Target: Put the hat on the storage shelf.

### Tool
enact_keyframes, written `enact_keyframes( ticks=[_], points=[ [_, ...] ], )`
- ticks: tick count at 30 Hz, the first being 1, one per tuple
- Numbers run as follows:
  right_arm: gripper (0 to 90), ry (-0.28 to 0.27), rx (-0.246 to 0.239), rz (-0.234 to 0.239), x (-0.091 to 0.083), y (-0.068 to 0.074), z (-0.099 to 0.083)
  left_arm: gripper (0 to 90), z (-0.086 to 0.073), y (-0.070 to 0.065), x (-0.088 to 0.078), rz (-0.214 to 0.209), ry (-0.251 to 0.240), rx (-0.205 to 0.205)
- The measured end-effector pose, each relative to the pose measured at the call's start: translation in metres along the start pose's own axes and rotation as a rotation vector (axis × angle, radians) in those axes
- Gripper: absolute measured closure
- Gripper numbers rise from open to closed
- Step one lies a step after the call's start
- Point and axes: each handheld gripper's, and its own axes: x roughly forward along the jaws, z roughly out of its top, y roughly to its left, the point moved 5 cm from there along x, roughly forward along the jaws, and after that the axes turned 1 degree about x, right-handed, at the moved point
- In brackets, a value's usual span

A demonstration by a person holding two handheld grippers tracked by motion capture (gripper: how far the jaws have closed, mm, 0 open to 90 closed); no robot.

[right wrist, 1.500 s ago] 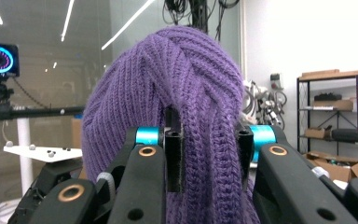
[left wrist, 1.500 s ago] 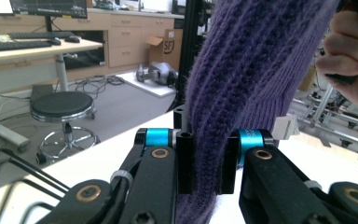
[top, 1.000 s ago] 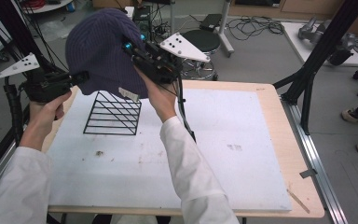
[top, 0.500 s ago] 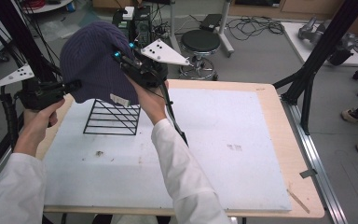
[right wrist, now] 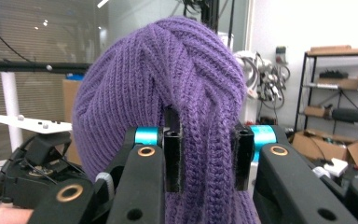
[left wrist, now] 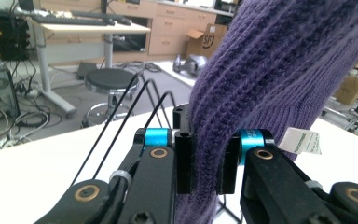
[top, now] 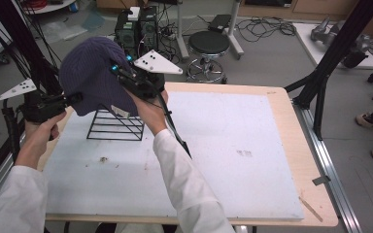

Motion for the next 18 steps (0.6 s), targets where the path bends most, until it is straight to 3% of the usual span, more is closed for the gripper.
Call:
enact_keyframes(
  ticks=[7, 18],
  points=[
    [73.4, 0.033, 0.017, -0.012, 0.002, 0.003, -0.019, 81.1, -0.02, 0.006, 0.003, -0.009, 0.039, -0.029],
    [72.7, 0.07, 0.029, -0.009, 0.003, 0.007, -0.043, 80.6, -0.038, 0.014, 0.0, 0.006, 0.091, -0.022]
  ],
)
